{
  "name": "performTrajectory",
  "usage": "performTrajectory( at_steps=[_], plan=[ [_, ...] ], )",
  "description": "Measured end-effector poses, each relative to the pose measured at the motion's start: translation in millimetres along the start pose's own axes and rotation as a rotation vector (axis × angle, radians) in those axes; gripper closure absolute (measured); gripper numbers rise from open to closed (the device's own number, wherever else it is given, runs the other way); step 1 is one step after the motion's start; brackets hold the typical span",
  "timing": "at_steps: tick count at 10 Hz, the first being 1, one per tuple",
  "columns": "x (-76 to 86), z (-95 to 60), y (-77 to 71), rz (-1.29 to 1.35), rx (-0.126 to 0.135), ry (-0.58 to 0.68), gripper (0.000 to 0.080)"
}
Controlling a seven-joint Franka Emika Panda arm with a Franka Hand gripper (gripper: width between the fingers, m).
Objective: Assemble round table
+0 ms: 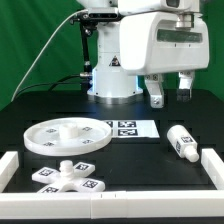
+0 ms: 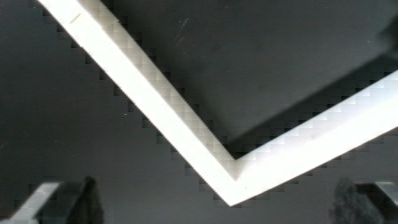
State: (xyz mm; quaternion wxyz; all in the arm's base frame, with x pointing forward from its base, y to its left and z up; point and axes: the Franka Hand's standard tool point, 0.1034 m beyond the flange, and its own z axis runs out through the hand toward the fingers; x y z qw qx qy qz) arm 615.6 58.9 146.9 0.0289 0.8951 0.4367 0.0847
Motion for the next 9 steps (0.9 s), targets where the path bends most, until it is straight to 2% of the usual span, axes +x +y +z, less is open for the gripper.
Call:
performTrajectory(
  at_steps=[1, 4, 5, 9],
  plan=[
    [-0.2, 1.6, 1.4, -0.007, -0.022, 0.023, 0.015],
    [-0.2, 1.8, 1.1, -0.001, -0.022, 0.024, 0.015],
    [0.6, 2.0, -5.3, 0.108, -0.017, 0.024, 0.015],
    [17.8, 12.9, -52.4, 0.392, 0.036, -0.027, 0.015]
  ],
)
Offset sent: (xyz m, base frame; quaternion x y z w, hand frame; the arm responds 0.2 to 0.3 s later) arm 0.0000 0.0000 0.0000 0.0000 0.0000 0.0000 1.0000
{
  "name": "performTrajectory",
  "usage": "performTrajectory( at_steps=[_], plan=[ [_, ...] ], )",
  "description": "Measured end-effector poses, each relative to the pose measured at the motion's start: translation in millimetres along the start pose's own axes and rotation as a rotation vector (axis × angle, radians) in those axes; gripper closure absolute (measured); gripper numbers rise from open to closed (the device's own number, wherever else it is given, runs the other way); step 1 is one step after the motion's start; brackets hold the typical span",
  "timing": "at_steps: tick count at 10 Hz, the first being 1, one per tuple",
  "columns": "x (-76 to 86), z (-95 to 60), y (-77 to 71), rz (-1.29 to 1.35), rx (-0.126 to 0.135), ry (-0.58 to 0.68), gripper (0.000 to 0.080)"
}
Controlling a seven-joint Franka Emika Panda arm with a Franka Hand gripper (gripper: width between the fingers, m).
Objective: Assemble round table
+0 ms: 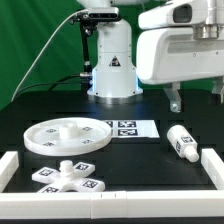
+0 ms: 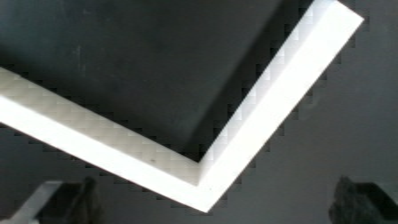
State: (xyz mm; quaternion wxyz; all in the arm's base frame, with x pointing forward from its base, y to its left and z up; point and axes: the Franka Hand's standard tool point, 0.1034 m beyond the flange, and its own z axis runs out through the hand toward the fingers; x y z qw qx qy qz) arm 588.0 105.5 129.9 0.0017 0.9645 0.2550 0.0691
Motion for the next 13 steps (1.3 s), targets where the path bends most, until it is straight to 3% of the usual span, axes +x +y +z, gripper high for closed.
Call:
performTrajectory(
  at_steps=[4, 6, 8, 12, 13],
  plan=[
    [-8.6, 8.3, -0.4, -0.008, -0.004, 0.032, 0.015],
    [-32.7, 25.0, -21.2, 0.116, 0.022, -0.047, 0.015],
    [-45.0, 42.9, -30.4, 0.164, 0.037, -0.065, 0.015],
    [-49.3, 45.3, -33.4, 0.197, 0.041, -0.082, 0.015],
    [-66.9, 53.4, -44.1, 0.258, 0.049, -0.144, 0.015]
  ],
)
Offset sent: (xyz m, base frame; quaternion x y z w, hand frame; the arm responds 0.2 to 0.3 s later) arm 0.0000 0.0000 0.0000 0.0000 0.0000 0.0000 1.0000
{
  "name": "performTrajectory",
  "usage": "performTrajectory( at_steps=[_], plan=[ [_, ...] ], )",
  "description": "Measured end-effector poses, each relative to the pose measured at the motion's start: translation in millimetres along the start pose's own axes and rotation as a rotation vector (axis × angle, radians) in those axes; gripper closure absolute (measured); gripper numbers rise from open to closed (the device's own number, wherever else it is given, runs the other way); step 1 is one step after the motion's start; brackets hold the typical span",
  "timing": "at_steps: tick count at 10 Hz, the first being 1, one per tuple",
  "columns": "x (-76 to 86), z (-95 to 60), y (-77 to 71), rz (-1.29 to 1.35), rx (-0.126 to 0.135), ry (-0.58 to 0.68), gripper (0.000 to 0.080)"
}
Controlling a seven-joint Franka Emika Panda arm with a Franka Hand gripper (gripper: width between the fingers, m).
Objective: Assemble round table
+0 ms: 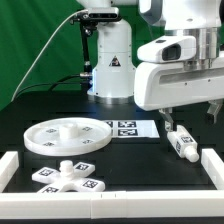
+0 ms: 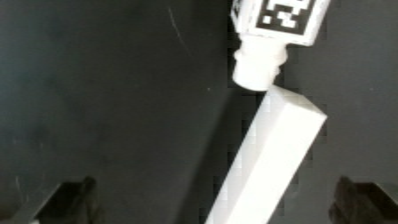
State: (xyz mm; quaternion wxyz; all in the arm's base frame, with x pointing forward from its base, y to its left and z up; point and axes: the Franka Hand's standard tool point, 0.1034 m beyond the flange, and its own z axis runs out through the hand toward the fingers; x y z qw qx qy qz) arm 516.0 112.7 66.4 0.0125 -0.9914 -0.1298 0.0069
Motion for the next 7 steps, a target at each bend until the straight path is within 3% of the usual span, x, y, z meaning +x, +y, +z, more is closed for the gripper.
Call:
performTrajectory(
  at_steps=[2, 5, 7],
  plan=[
    [-15.3, 18.9, -3.1, 0.051, 0.019, -0.059, 0.015],
    [-13.8, 20.5, -4.9, 0.06, 0.022, -0.058, 0.015],
    [-23.6, 46.1, -10.1, 0.077, 0.033, -0.075, 0.015]
  ],
)
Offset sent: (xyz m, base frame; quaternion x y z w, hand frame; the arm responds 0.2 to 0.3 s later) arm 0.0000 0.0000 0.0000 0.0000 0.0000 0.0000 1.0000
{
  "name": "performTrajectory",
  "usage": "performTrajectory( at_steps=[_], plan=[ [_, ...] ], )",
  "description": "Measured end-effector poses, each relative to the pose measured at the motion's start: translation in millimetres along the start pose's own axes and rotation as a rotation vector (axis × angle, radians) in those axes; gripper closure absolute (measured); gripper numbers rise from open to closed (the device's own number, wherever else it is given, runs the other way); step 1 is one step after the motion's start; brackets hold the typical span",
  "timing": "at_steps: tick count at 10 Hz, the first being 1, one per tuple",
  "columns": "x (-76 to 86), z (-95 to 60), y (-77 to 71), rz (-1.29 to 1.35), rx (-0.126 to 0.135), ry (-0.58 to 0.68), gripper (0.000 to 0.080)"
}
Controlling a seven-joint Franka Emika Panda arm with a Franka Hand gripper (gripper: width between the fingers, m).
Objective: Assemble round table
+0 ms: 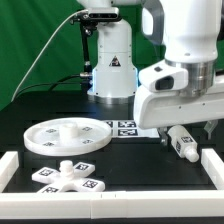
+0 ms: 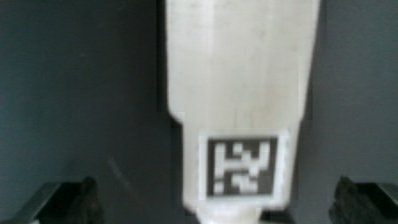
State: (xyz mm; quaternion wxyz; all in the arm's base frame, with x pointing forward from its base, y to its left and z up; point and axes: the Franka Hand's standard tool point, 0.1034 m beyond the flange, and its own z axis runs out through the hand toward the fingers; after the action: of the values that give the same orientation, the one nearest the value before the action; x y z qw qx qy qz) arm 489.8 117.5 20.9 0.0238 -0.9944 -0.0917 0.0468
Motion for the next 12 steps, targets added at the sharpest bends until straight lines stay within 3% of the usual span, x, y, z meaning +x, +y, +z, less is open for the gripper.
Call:
performTrajectory(
  at_steps=[2, 4, 5, 6, 8, 11, 12],
  plan=[
    [-2.6, 6.2, 0.0, -0.001, 0.001, -0.004, 0.015],
    [-2.8, 6.7, 0.0, -0.002, 0.001, -0.004, 0.0431],
    [-2.8, 6.7, 0.0, -0.002, 0.001, -0.004, 0.0431],
    [-2.8, 6.7, 0.0, -0.002, 0.001, -0.004, 0.0487],
    [-3.2, 6.7, -0.3, -0.003, 0.001, -0.005, 0.0487],
    [-40.0, -9.0, -15.9, -0.238, -0.016, 0.012, 0.0487],
    [-41.2, -8.9, -18.9, -0.238, -0.015, 0.011, 0.0487]
  ],
)
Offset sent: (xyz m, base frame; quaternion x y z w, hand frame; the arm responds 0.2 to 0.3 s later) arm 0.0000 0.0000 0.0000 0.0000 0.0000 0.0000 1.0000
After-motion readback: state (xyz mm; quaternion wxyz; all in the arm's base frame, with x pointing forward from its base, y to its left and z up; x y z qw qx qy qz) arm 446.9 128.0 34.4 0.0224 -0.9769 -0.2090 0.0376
